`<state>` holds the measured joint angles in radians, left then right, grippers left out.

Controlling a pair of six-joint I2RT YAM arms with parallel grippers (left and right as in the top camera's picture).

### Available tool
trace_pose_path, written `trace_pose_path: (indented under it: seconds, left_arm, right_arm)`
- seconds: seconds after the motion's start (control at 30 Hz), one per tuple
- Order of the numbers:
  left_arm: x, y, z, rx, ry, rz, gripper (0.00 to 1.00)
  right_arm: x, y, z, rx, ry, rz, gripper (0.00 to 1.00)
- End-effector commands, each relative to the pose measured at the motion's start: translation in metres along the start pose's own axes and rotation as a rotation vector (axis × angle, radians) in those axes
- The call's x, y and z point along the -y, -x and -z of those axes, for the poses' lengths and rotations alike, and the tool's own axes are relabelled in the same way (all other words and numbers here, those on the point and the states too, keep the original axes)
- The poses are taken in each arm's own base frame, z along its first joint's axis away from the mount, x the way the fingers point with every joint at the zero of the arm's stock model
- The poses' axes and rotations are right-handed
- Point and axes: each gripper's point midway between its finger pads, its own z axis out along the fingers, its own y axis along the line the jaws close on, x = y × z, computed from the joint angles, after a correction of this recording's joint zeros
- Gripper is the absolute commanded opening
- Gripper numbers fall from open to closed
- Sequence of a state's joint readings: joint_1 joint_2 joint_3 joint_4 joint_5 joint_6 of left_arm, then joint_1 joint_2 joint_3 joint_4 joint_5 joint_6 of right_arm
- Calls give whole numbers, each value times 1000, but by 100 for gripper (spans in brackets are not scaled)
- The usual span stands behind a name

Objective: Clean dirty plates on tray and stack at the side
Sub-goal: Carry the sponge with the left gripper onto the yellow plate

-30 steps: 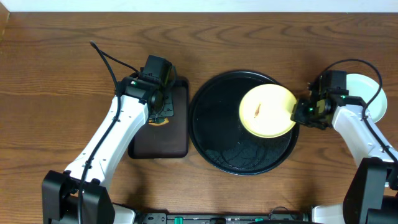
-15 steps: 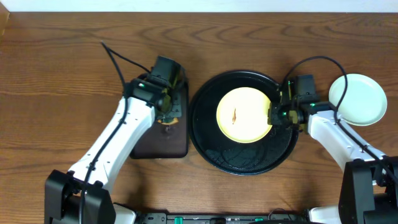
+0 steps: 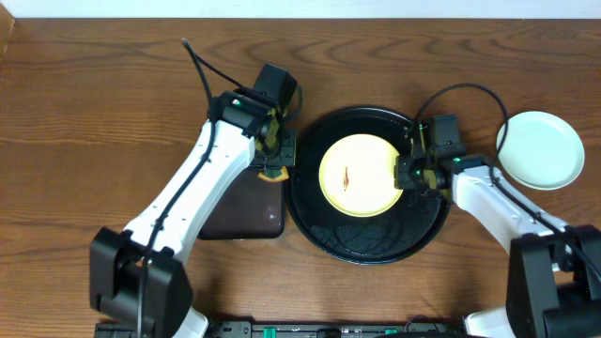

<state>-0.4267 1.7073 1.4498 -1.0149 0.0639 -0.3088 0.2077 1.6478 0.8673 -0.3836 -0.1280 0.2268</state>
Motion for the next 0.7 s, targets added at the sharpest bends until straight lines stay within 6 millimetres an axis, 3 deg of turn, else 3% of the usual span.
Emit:
trace_pose_path:
  seconds: [0.0, 0.17, 0.43, 0.67]
  left_arm:
    - [-15, 1, -20, -39, 103, -20, 7]
    - [2, 4, -41, -62, 45, -28, 8]
    - [76, 23, -51, 94, -123, -149, 7]
    - [124, 0, -67, 83, -151, -261, 7]
  right_arm:
    - [4, -13, -15, -50, -26, 6, 1]
    - [6, -15, -23, -58, -35, 5, 1]
    - [6, -16, -24, -62, -36, 5, 1]
    - [6, -16, -24, -63, -36, 4, 1]
